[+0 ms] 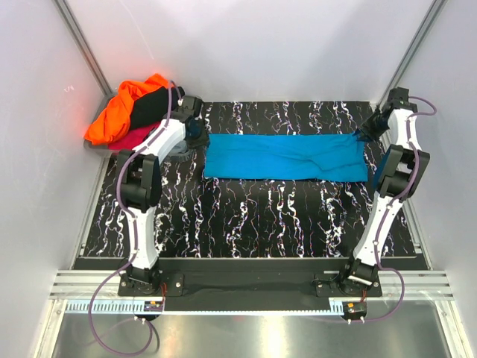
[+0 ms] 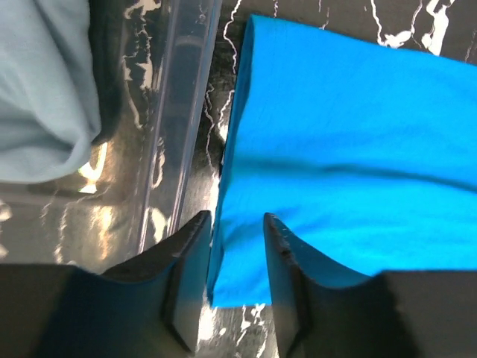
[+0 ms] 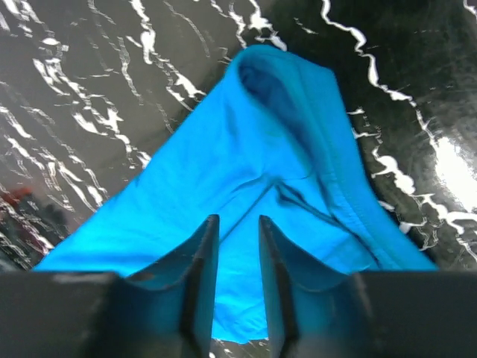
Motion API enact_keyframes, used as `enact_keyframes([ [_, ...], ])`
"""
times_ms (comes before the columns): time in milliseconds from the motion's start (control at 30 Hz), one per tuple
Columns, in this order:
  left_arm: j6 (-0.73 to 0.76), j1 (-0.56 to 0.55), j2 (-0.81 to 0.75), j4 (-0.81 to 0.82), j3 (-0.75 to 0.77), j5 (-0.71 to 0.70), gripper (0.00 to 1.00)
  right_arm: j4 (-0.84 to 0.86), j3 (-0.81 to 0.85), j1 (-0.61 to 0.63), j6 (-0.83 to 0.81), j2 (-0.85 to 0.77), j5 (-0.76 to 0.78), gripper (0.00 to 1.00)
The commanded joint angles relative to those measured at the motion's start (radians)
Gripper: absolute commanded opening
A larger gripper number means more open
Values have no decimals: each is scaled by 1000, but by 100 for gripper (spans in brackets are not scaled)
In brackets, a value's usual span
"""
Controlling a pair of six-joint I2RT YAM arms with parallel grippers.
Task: Fold and stack the t-shirts
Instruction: Fold the tshirt
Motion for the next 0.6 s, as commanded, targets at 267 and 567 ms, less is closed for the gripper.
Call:
enact_keyframes([
  [267, 134, -119, -235, 13, -110, 101, 38, -41, -302, 84, -59, -364, 113, 52],
  [567, 157, -176, -14, 63, -55, 181, 36, 181, -793, 97, 98, -592, 195, 51],
])
